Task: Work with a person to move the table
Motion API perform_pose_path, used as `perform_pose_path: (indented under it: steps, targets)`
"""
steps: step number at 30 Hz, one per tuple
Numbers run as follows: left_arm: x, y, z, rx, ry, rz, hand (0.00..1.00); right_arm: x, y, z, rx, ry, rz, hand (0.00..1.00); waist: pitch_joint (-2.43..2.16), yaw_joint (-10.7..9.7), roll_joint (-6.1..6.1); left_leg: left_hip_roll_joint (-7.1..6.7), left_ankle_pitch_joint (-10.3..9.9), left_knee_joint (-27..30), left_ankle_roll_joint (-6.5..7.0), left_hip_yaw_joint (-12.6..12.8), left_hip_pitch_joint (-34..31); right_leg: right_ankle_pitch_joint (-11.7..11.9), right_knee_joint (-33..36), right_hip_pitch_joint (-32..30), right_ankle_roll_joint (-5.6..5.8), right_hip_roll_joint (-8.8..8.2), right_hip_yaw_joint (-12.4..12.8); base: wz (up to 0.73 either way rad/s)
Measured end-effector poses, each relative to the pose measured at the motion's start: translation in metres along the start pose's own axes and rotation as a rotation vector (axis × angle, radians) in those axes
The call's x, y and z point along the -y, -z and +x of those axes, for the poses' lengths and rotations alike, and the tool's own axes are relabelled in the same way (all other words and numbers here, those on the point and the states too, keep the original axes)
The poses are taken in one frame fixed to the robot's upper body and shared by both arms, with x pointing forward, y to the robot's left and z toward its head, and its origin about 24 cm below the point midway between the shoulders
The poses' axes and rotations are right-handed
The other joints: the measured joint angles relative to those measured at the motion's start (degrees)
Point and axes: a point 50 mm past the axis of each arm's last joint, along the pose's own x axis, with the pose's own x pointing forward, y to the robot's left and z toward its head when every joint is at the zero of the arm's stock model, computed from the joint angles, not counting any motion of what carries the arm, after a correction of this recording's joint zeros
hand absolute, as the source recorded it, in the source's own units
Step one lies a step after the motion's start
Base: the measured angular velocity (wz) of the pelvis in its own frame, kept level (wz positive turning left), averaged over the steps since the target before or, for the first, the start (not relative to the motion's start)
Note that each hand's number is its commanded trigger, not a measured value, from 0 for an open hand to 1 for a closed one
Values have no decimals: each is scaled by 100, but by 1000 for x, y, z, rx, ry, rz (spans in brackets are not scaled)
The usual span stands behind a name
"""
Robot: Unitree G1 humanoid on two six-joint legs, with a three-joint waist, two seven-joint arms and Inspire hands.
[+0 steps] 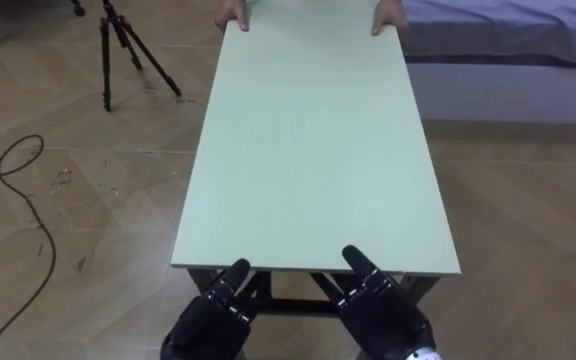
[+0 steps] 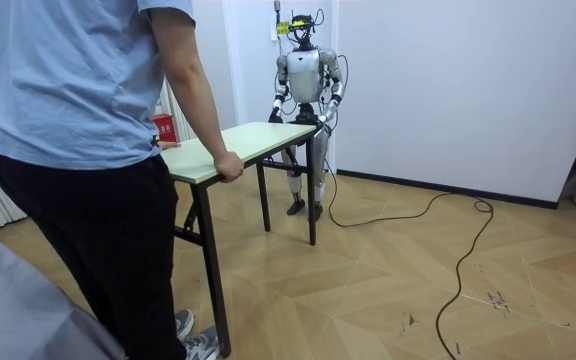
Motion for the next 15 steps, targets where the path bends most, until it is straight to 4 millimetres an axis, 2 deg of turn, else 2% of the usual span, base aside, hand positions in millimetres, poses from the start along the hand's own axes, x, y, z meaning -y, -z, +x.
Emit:
perform_pose_path:
  steps: [6,15]
  targets:
    - [2,-3,7,4,-37,7,0,-2,1,4,2,6,4,0,47,-2,-64,1,0,-16,0,4,15,0,1,1,0,1,6,0]
    - [2,-2,10,8,-49,-6,0,-3,1,5,12,8,17,0,45,-14,-21,1,0,-4,0,13,37,0,2,1,0,0,4,0]
